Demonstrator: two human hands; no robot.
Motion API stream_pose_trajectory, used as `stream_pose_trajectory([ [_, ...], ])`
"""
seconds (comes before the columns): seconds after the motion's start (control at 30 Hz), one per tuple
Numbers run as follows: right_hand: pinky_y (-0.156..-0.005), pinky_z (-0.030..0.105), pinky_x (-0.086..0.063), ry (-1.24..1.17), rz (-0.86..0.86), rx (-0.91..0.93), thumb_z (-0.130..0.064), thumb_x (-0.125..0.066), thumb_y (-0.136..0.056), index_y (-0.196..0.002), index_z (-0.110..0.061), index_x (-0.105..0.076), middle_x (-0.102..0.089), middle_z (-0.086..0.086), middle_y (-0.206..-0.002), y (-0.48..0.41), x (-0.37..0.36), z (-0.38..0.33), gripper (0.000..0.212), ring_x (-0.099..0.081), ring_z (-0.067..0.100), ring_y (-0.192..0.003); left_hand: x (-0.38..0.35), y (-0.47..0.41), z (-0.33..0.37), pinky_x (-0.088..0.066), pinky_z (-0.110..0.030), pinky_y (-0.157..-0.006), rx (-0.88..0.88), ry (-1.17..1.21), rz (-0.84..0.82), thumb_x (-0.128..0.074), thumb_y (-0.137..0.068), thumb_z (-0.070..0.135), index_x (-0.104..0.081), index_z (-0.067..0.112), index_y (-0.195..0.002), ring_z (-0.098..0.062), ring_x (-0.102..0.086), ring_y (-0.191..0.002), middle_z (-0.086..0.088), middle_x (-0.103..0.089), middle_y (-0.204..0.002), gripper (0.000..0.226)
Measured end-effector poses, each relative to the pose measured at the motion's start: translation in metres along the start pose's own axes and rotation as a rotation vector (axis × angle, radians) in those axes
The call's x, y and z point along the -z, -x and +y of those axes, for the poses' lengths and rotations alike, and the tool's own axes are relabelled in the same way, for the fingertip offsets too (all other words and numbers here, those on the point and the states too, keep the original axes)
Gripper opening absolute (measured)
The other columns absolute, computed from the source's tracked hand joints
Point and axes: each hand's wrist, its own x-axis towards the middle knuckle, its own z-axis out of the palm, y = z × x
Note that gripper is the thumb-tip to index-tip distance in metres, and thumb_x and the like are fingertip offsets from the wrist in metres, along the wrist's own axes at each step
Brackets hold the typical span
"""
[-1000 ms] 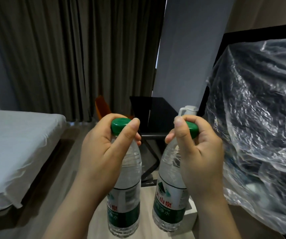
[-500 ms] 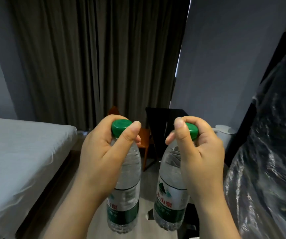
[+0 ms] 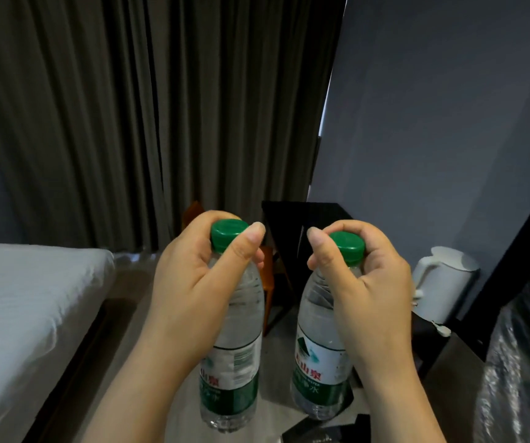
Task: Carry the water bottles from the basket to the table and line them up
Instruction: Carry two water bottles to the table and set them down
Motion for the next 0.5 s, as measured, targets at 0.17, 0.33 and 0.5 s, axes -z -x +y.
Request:
stream_pose_trajectory([
  [0.17,-0.056,0.007,-0.045,0.014,0.090,-0.022,-0.046,-0.064,-0.082,-0.082,-0.029,-0.062,-0.066,-0.001,-0.072,-0.047,-0.054,0.031,0.018,-0.063,0.006,-0.066,0.012,-0.073,-0.055,-0.050,-0.019,-0.069,0.008,0.059,-0.069,-0.052,-0.085,0.047,-0.063,0.018,-0.077,-0.011,-0.065,-0.077,0.002,-0.068,-0.077,0.033],
  [0.33,-0.053,0.008,-0.045,0.017,0.123,-0.037,-0.037,-0.065,-0.085,-0.080,-0.028,-0.062,-0.066,0.002,-0.069,-0.080,-0.093,0.070,0.011,-0.060,0.003,-0.059,0.010,-0.121,-0.110,-0.046,-0.011,-0.068,0.025,0.091,-0.134,-0.053,-0.085,0.045,-0.063,0.017,-0.077,-0.009,-0.064,-0.078,0.003,-0.067,-0.077,0.031],
  [0.5,-0.053,0.006,-0.044,0.076,0.143,-0.055,-0.038,-0.064,-0.085,-0.080,-0.028,-0.061,-0.067,-0.002,-0.070,-0.121,-0.121,0.113,0.011,-0.063,0.003,-0.061,-0.004,-0.168,-0.160,-0.045,-0.010,-0.067,0.055,0.132,-0.195,-0.055,-0.087,0.040,-0.063,0.016,-0.076,-0.009,-0.064,-0.076,0.003,-0.067,-0.076,0.028],
])
